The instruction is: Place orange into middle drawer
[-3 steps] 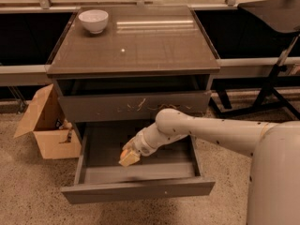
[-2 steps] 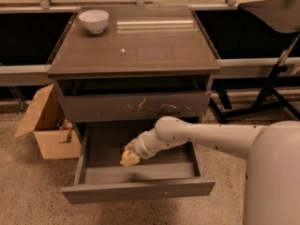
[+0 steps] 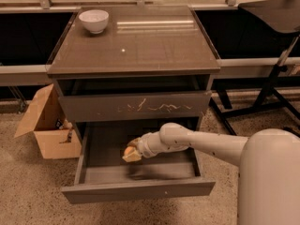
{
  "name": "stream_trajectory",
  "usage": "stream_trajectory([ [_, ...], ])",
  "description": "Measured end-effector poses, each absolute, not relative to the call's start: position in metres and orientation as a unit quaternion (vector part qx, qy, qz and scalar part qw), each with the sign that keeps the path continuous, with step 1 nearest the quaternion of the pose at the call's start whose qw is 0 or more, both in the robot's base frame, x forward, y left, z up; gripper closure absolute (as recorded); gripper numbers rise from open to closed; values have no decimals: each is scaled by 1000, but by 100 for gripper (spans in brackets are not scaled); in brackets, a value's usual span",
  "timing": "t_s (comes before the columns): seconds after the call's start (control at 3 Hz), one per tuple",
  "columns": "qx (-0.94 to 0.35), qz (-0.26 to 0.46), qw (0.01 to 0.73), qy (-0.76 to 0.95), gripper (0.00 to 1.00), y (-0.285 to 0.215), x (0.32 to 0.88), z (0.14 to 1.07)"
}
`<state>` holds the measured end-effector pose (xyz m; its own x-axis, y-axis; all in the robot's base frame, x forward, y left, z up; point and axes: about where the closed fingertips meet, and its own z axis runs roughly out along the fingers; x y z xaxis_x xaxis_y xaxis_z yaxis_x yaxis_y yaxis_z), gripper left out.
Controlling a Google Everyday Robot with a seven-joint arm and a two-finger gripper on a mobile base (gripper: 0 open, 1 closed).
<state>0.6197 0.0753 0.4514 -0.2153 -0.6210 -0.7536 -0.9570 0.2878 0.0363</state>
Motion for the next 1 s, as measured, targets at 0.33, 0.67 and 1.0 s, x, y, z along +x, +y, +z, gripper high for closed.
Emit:
stream_trajectory([
  [0.33, -525, 265, 343, 732, 46, 73, 639, 439],
  [0.67, -513, 275, 359, 730, 15, 69, 645, 434],
  [1.0, -497, 295, 387, 718, 0, 61, 642, 438],
])
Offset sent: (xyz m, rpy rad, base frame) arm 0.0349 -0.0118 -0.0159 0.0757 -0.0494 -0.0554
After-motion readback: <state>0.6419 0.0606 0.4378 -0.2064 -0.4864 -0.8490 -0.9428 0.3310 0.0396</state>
